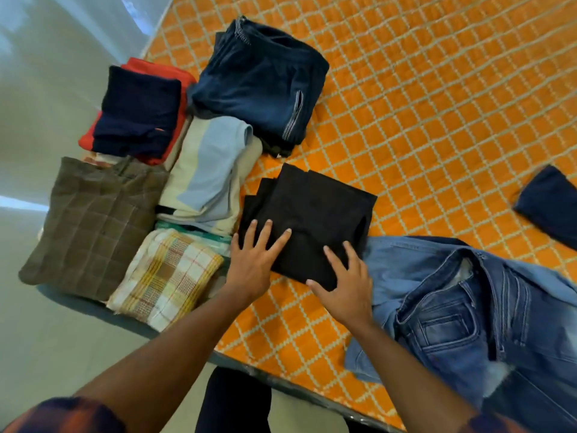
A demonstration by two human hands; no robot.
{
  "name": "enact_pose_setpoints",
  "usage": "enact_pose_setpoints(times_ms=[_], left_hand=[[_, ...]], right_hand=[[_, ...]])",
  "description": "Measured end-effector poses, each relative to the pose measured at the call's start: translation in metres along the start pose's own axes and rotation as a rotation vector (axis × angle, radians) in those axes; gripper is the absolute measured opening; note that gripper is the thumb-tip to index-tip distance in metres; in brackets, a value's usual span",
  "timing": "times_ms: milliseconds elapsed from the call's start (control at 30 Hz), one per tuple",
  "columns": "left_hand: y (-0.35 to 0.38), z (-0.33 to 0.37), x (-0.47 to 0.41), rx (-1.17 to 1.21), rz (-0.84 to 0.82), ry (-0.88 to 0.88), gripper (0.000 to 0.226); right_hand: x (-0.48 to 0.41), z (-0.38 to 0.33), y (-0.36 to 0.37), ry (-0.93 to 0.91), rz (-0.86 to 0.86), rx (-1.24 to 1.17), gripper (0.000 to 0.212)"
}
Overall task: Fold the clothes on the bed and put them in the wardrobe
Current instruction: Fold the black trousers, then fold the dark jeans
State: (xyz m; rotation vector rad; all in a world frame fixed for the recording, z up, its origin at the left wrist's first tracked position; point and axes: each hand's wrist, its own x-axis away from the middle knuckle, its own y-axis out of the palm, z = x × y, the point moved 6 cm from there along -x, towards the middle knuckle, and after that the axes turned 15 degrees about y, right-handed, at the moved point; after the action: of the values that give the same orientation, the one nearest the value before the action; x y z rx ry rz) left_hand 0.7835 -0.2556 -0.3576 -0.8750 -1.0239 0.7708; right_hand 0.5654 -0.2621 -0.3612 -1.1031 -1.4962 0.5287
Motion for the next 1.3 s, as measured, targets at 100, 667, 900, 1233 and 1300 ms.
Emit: enact_pose_setpoints(times_ms=[100, 667, 900, 1233, 1300], left_hand=[[-0.003, -0.005, -0.009, -0.021, 0.055, 0.037, 0.103], [0.013, -0.041, -0.035, -0.067, -0.014, -0.214, 0.103], [-0.007, -0.011, -0.034, -0.013, -0.218, -0.277, 0.118], [0.03, 0.192, -0.022, 0.585, 0.118, -0.133, 0.067], [0.042, 0.234, -0.021, 0.811, 0.08, -0.121, 0.071]], right_hand=[[-0.019, 0.018, -0.013, 0.147, -0.079, -0.19, 0.087], [-0.1, -0.021, -0.031, -0.035, -0.44, -0.363, 0.074], [-0.085, 0.144, -0.139, 0.153, 0.082, 0.255, 0.071], [-0.038, 0.303, -0.168, 0.322, 0.073, 0.032, 0.014], [-0.023, 0.294, -0.162, 0.27, 0.122, -0.026, 0.02]])
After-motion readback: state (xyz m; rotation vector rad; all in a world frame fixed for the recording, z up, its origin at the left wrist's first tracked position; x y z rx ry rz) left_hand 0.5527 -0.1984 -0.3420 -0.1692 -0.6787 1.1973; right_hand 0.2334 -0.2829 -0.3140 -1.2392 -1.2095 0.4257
